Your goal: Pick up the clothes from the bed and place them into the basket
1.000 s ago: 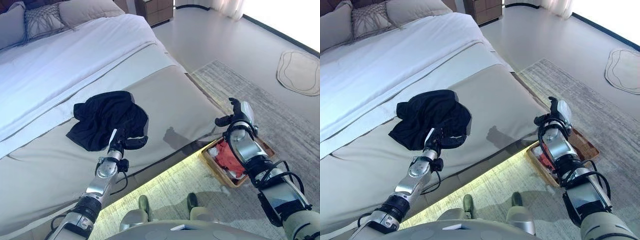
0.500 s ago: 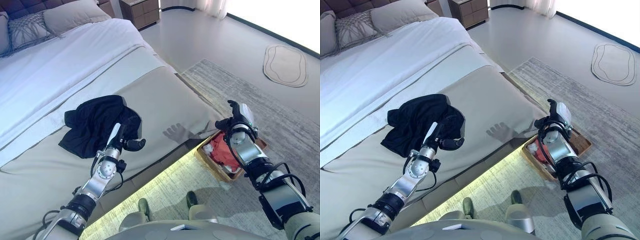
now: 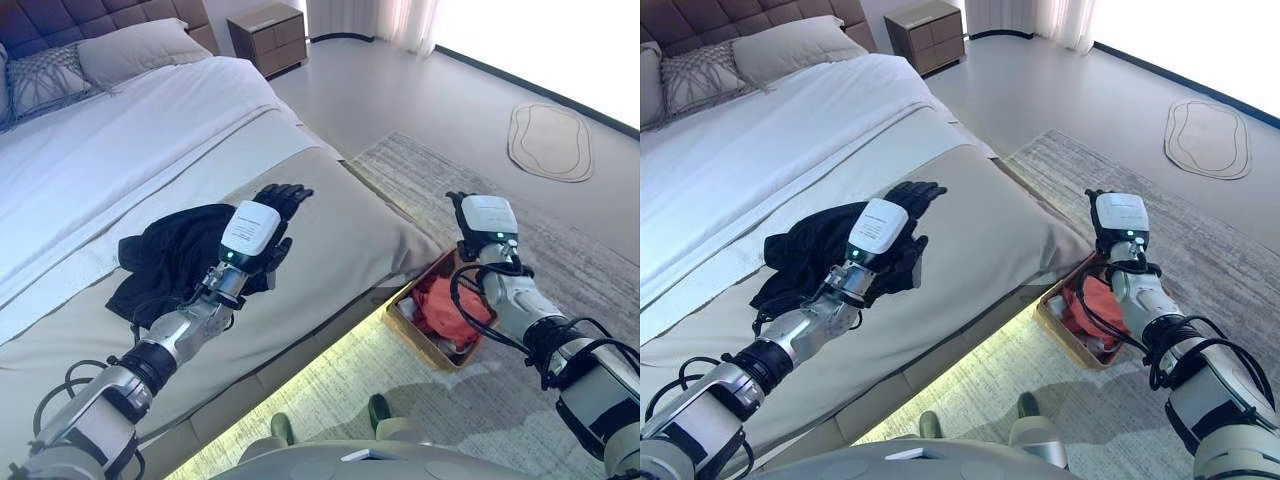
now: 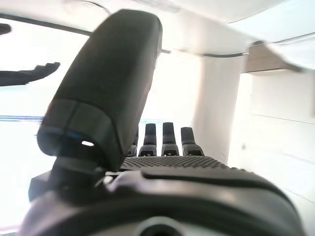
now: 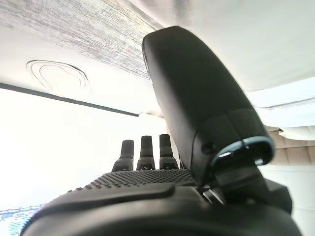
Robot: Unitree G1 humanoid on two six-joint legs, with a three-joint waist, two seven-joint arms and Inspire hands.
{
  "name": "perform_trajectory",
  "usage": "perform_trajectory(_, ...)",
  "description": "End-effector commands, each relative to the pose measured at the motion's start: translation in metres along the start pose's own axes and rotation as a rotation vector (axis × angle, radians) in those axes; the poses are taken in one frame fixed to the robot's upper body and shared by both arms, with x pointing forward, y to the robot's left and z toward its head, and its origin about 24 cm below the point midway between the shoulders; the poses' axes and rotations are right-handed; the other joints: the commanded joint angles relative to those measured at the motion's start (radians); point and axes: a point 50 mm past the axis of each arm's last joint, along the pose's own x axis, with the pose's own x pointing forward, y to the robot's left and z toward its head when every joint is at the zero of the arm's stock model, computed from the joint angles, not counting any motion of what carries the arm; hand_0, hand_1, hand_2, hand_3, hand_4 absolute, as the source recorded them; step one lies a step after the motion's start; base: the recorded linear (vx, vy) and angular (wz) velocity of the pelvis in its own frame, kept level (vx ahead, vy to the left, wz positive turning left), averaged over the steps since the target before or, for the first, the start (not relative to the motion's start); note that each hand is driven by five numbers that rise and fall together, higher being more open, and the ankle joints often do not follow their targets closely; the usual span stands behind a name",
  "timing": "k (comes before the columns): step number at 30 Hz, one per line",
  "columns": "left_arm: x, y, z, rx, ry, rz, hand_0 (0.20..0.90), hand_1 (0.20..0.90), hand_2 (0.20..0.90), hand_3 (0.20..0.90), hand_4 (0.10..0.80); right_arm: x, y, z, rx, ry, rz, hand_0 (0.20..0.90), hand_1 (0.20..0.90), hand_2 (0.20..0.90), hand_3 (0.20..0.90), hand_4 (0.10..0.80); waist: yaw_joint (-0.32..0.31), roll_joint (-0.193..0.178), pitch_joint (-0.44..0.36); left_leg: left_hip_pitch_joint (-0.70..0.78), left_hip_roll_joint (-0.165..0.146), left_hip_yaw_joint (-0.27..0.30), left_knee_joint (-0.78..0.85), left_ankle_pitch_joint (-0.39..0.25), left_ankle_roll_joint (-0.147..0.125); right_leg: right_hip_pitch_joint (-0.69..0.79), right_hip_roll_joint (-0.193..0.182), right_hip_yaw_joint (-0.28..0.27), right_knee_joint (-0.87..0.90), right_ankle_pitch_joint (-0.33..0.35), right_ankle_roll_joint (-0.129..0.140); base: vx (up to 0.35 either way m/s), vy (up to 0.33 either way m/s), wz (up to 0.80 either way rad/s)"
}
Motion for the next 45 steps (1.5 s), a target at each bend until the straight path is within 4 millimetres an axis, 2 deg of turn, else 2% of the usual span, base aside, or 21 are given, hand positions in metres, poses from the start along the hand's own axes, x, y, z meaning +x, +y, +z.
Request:
perform_trajectory(1, 0.027, 0.03, -0.017, 0.099, -0.077, 0.125, 0.9, 0.9, 0.9, 0.9, 0.8, 0.03, -0.049, 0.002, -0.054, -0.027, -0.196, 0.9, 0.9, 0.9, 0.9, 0.8, 0.023, -0.031, -0.046, 0.045, 0.041, -0.032, 0.005, -0.105, -0.025, -0.021, -0.023, 0.012, 0.056, -0.029, 0.015, 0.0, 0.0, 0.0)
perform_trajectory(14, 0.013, 0.018, -0.035, 0.157, -0.028, -0.004, 0.9, 0.9, 0.9, 0.9, 0.8, 0.03, -0.043, -0.003, -0.088, 0.019, -0.173, 0.9, 0.9, 0.9, 0.9, 0.8, 0.048, -0.032, -0.034, 0.011, 0.031, -0.054, 0.005, -0.101, -0.018, -0.035, -0.037, -0.013, 0.041, -0.021, 0.02, -0.032, -0.017, 0.01)
perform_trajectory(21, -0.004, 0.007, -0.04, 0.132, 0.035, -0.06, 0.9, 0.9, 0.9, 0.9, 0.8, 0.025, -0.034, -0.004, -0.133, 0.008, -0.143, 0.9, 0.9, 0.9, 0.9, 0.8, 0.05, -0.036, -0.041, 0.011, 0.034, -0.047, 0.005, -0.101, -0.014, -0.027, -0.036, -0.011, 0.031, -0.017, 0.023, -0.001, -0.004, 0.0)
perform_trajectory(28, -0.013, 0.002, -0.039, 0.111, 0.071, -0.043, 0.9, 0.9, 0.9, 0.9, 0.8, 0.019, -0.025, -0.009, -0.177, 0.001, -0.118, 0.9, 0.9, 0.9, 0.9, 0.8, 0.051, -0.042, -0.048, 0.02, 0.038, -0.042, 0.005, -0.102, -0.015, -0.019, -0.036, -0.011, 0.034, -0.021, 0.023, 0.0, 0.0, 0.0)
perform_trajectory(34, -0.019, -0.005, -0.043, 0.098, 0.126, -0.1, 0.9, 0.9, 0.9, 0.9, 0.8, 0.017, -0.023, -0.013, -0.202, 0.0, -0.101, 0.9, 0.9, 0.9, 0.9, 0.8, 0.049, -0.042, -0.047, 0.021, 0.04, -0.041, 0.005, -0.101, -0.016, -0.023, -0.034, -0.009, 0.041, -0.023, 0.024, 0.0, 0.0, 0.0)
perform_trajectory(45, -0.016, -0.009, -0.039, 0.085, 0.143, -0.08, 0.9, 0.9, 0.9, 0.9, 0.8, 0.016, -0.021, -0.017, -0.2, 0.003, -0.103, 0.9, 0.9, 0.9, 0.9, 0.8, 0.048, -0.037, -0.05, 0.022, 0.041, -0.044, 0.005, -0.102, -0.018, -0.023, -0.035, -0.01, 0.042, -0.024, 0.023, 0.0, 0.0, 0.0)
